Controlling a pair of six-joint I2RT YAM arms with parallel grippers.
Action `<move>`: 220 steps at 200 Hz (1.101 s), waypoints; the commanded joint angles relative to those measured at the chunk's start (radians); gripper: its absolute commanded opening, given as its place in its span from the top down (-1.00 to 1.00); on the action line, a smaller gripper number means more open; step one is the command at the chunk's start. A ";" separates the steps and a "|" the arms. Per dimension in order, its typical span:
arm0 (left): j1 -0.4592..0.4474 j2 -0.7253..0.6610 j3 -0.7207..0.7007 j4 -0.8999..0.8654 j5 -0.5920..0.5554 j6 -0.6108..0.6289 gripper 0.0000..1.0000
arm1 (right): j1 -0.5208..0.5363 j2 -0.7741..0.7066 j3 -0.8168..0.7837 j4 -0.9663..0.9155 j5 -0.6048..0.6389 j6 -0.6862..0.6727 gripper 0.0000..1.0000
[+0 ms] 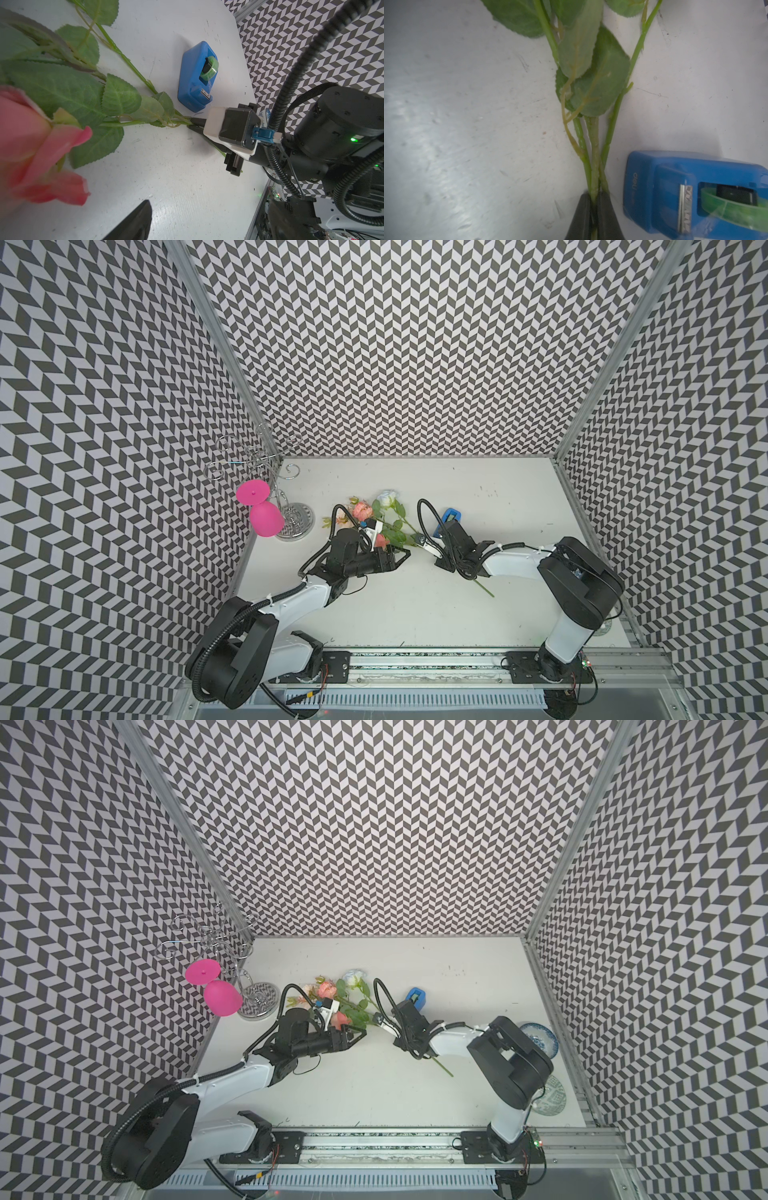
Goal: Wrap bouquets with tape
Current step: Adjust the unwrapped bouquet at the center of the board.
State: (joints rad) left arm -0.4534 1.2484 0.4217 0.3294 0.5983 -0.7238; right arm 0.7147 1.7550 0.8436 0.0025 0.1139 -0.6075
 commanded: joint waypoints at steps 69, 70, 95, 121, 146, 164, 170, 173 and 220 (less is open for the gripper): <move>0.008 0.004 -0.006 0.031 0.020 -0.002 -0.75 | -0.016 0.051 -0.043 -0.141 -0.037 0.013 1.00; 0.008 0.003 -0.006 0.032 0.020 -0.002 -0.75 | -0.016 0.051 -0.043 -0.140 -0.038 0.013 1.00; 0.009 0.002 -0.005 0.031 0.019 -0.003 -0.75 | -0.017 0.032 -0.048 -0.128 -0.036 0.028 1.00; 0.009 0.004 -0.001 0.030 0.021 -0.003 -0.76 | -0.015 -0.018 -0.017 -0.127 -0.057 0.056 0.89; 0.008 0.008 0.007 0.021 0.024 -0.003 -0.76 | -0.015 -0.032 0.046 -0.152 -0.068 0.063 0.69; 0.009 0.003 0.014 0.010 0.022 -0.002 -0.76 | -0.015 -0.047 0.063 -0.138 -0.080 0.071 0.56; 0.009 0.001 0.018 0.004 0.020 0.000 -0.76 | -0.015 -0.053 0.071 -0.134 -0.086 0.075 0.53; 0.008 0.002 0.020 0.002 0.019 0.001 -0.76 | -0.015 -0.057 0.074 -0.132 -0.090 0.079 0.52; 0.009 -0.010 0.041 -0.034 0.011 0.005 -0.76 | -0.023 -0.159 0.100 -0.126 -0.111 0.129 0.35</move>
State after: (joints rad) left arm -0.4507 1.2503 0.4263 0.3153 0.6086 -0.7238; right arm 0.7033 1.6913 0.9169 -0.1463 0.0296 -0.5152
